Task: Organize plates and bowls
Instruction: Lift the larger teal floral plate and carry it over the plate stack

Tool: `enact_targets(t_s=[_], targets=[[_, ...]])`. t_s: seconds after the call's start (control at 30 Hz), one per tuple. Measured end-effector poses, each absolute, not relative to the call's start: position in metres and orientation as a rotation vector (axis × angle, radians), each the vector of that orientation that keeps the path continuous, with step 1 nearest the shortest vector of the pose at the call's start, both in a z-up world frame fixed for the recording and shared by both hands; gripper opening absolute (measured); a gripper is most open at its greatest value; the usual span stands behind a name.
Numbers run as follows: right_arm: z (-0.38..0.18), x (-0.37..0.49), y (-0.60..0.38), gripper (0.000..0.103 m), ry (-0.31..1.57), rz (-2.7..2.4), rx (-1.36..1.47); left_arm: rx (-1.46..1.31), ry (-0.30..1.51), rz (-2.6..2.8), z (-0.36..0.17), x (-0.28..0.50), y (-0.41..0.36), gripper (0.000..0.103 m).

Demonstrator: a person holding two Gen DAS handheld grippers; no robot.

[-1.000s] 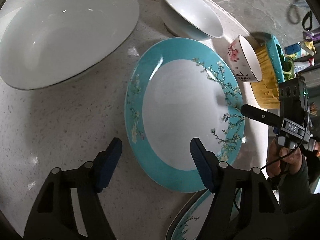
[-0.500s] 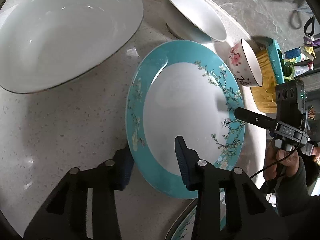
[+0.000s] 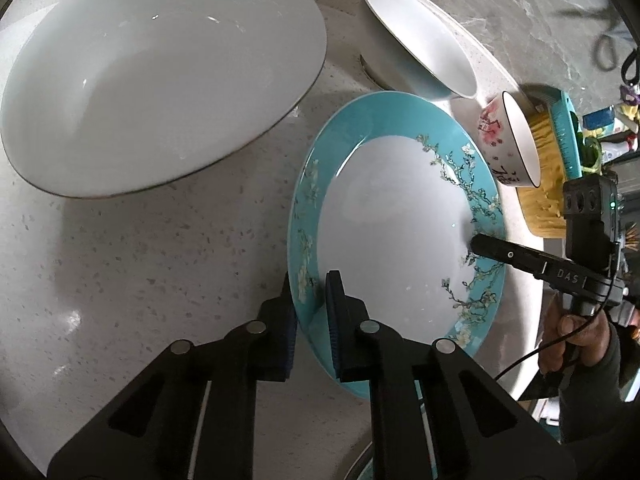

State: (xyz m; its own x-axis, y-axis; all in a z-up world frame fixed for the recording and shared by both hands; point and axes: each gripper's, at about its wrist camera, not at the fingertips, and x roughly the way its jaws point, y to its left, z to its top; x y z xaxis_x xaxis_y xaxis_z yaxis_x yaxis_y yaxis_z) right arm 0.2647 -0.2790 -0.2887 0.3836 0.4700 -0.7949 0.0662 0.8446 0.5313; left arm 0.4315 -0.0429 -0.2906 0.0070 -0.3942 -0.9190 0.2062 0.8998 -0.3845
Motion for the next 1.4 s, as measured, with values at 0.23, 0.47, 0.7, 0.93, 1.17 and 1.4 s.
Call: enact_targets(t_s=[0.23, 0.47, 0.7, 0.93, 1.17, 1.4], targets=[[-0.288, 0.262, -0.279, 0.010, 1.158, 0.268, 0.546, -0.153, 1.464, -0.456, -0.285, 0.433, -0.043, 0.011], [-0.284, 0.259, -0.281, 0.010, 1.144, 0.262, 0.536, -0.158, 1.454, -0.472, -0.282, 0.431, -0.041, 0.011], [-0.269, 0.249, -0.281, 0.010, 1.115, 0.265, 0.521, -0.151, 1.425, -0.490, -0.263, 0.419, -0.038, 0.011], [-0.250, 0.230, -0.276, 0.010, 1.082, 0.272, 0.503, -0.160, 1.390, -0.505, -0.237, 0.397, -0.032, 0.011], [-0.235, 0.203, -0.266, 0.010, 1.053, 0.284, 0.478, -0.164, 1.354, -0.512, -0.213, 0.367, -0.027, 0.011], [-0.223, 0.175, -0.258, 0.010, 1.025, 0.296, 0.441, -0.181, 1.352, -0.521, -0.201, 0.328, -0.016, 0.011]])
